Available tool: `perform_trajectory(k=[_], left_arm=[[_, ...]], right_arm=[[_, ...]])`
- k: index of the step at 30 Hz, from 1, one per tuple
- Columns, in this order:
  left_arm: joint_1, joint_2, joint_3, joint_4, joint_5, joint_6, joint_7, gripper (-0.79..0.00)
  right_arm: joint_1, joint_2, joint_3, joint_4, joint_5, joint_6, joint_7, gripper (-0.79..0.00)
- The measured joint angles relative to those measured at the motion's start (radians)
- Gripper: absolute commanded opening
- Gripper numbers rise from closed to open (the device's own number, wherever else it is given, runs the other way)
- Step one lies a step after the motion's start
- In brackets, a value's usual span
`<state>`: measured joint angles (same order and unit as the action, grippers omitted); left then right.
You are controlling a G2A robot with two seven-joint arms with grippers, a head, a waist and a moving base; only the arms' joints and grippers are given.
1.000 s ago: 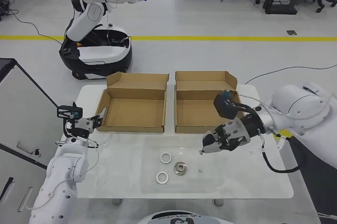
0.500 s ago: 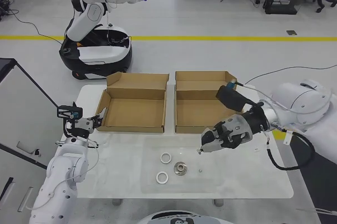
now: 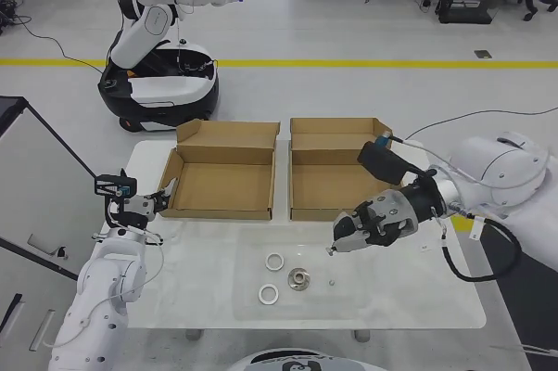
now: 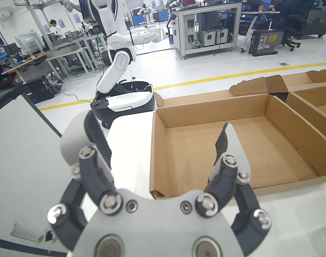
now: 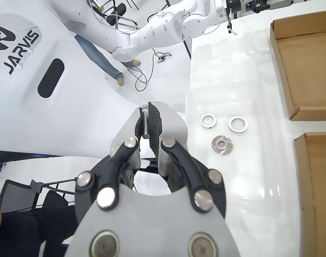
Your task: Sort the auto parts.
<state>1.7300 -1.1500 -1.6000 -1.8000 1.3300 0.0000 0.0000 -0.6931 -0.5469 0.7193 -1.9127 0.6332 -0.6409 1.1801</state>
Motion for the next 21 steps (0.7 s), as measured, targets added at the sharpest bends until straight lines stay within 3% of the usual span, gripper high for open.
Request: perform_trajectory(k=[9,21], left_arm=[[0.0,0.0,0.0,0.0,0.0,0.0,0.0,0.0],[0.0,0.0,0.0,0.0,0.0,0.0,0.0,0.0]], right_arm=[[-0.036,-0.001,0.024,-0.01,0.023,-0.017,-0.043,-0.785],[-0.122,0.0,0.091,-0.046,0.338,-0.043,-0.044,-0.785]])
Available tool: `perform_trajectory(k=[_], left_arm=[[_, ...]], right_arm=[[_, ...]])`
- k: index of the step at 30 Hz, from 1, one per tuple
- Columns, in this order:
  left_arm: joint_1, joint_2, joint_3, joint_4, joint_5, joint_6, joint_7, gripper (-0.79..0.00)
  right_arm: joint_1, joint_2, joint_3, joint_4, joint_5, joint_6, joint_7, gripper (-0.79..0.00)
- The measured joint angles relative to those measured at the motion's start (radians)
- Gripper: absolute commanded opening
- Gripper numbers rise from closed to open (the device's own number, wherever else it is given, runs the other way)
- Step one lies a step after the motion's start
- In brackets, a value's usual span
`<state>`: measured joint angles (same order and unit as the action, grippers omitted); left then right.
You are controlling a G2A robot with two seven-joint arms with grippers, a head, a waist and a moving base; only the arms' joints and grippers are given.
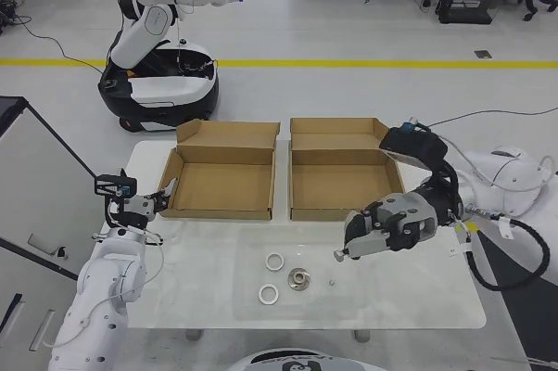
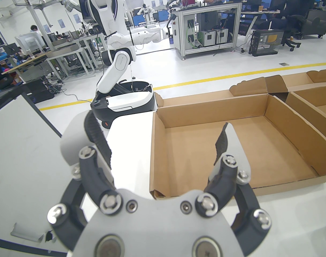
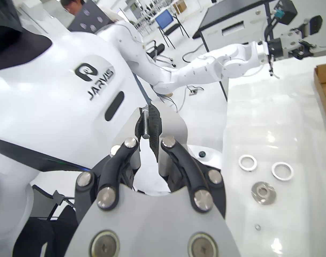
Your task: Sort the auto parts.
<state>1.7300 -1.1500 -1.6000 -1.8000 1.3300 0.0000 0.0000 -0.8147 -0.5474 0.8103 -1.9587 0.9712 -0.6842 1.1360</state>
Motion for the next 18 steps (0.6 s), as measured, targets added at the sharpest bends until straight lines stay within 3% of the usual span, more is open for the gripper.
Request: perform_trajectory(k=[10,18], left_arm=[[0.0,0.0,0.0,0.0,0.0,0.0,0.0,0.0],[0.0,0.0,0.0,0.0,0.0,0.0,0.0,0.0]], right_arm=[[-0.055,-0.025,0.13,0.025,0.211,0.108,0.108,-0.785],[-0.089,-0.099,0.238,0.015,0.386,0.239,0.239,-0.785]])
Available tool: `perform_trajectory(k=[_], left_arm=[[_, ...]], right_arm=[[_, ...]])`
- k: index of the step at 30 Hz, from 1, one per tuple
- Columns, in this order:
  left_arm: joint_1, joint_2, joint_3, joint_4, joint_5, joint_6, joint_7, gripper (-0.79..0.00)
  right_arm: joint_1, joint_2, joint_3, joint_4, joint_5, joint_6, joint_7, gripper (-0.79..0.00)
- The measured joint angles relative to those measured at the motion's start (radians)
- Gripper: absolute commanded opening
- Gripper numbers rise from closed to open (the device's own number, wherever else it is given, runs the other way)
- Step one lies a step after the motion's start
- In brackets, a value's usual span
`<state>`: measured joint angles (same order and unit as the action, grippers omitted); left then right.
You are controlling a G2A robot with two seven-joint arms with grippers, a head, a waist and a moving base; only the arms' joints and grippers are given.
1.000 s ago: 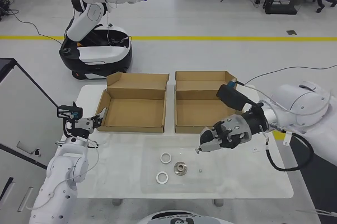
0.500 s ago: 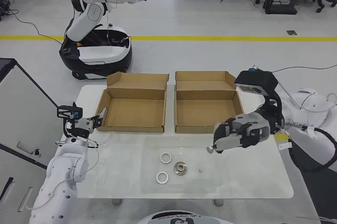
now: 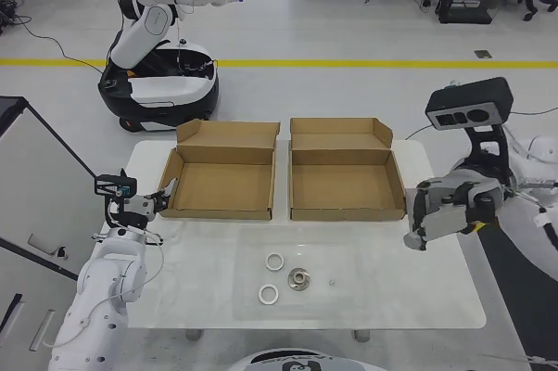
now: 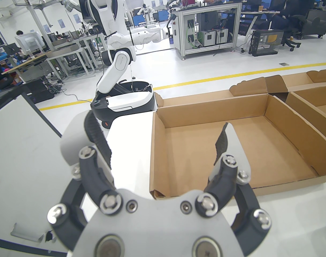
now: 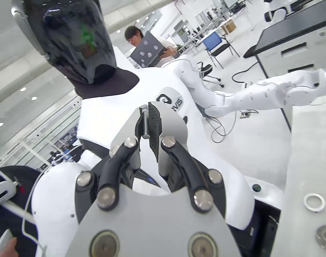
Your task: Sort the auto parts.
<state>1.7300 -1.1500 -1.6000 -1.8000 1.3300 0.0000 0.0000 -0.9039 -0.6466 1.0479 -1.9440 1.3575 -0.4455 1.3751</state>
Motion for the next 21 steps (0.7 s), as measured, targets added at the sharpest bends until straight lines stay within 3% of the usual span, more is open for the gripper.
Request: perform_trajectory(k=[6,14,21], left_arm=[[0.0,0.0,0.0,0.0,0.0,0.0,0.0,0.0],[0.0,0.0,0.0,0.0,0.0,0.0,0.0,0.0],[0.0,0.0,0.0,0.0,0.0,0.0,0.0,0.0]], right_arm=[[0.009,-0.088,0.015,0.016,0.068,0.067,0.067,-0.785],[0.069,-0.2,-0.041,0.078,0.038,0.083,0.083,-0.785],[0.07,-0.201,-0.042,0.079,0.038,0.082,0.082,-0.785]])
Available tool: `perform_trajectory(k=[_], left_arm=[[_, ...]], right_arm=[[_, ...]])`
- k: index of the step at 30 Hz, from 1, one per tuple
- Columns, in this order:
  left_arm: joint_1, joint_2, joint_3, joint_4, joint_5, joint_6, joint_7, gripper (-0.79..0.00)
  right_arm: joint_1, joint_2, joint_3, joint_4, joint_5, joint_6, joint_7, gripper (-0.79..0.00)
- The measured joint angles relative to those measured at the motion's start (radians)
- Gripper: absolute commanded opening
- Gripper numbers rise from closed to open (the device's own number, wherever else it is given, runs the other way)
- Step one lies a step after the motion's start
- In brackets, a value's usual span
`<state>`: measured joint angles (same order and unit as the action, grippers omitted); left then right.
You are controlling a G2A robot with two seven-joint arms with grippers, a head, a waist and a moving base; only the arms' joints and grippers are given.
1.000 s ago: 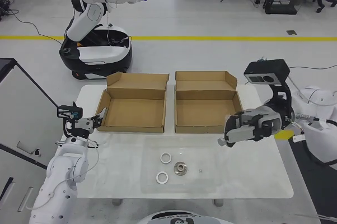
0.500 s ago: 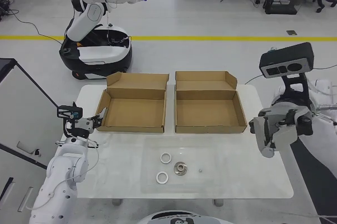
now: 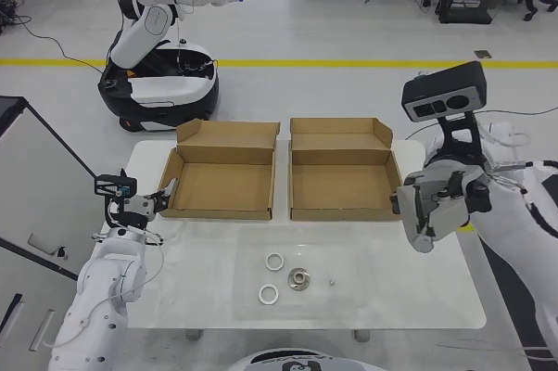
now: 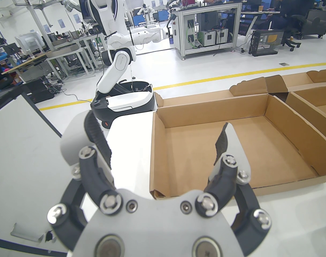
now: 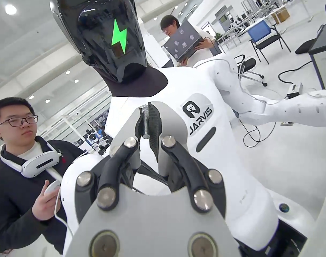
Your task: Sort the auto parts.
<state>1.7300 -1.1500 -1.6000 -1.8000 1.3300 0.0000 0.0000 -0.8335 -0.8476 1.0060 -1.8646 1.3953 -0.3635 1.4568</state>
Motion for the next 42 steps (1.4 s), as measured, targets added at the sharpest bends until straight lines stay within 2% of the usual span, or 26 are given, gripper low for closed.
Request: perform_trajectory(k=[4,11,20,31,36,42], left_arm=[[0.0,0.0,0.0,0.0,0.0,0.0,0.0,0.0],[0.0,0.0,0.0,0.0,0.0,0.0,0.0,0.0],[0.0,0.0,0.0,0.0,0.0,0.0,0.0,0.0],[0.0,0.0,0.0,0.0,0.0,0.0,0.0,0.0],[0.0,0.0,0.0,0.0,0.0,0.0,0.0,0.0],[0.0,0.0,0.0,0.0,0.0,0.0,0.0,0.0]], right_arm=[[-0.002,0.0,0.0,-0.002,0.0,0.002,-0.002,-0.785],[-0.011,-0.025,-0.012,-0.035,-0.005,0.037,-0.162,-0.785],[0.003,-0.071,-0.081,-0.046,-0.006,0.039,-0.258,-0.785],[0.003,-0.071,-0.081,-0.046,-0.008,0.04,-0.259,-0.785],[-0.035,-0.071,-0.052,-0.066,-0.097,0.075,-0.352,-0.785],[-0.091,-0.065,0.015,-0.096,-0.147,0.129,-0.382,-0.785]])
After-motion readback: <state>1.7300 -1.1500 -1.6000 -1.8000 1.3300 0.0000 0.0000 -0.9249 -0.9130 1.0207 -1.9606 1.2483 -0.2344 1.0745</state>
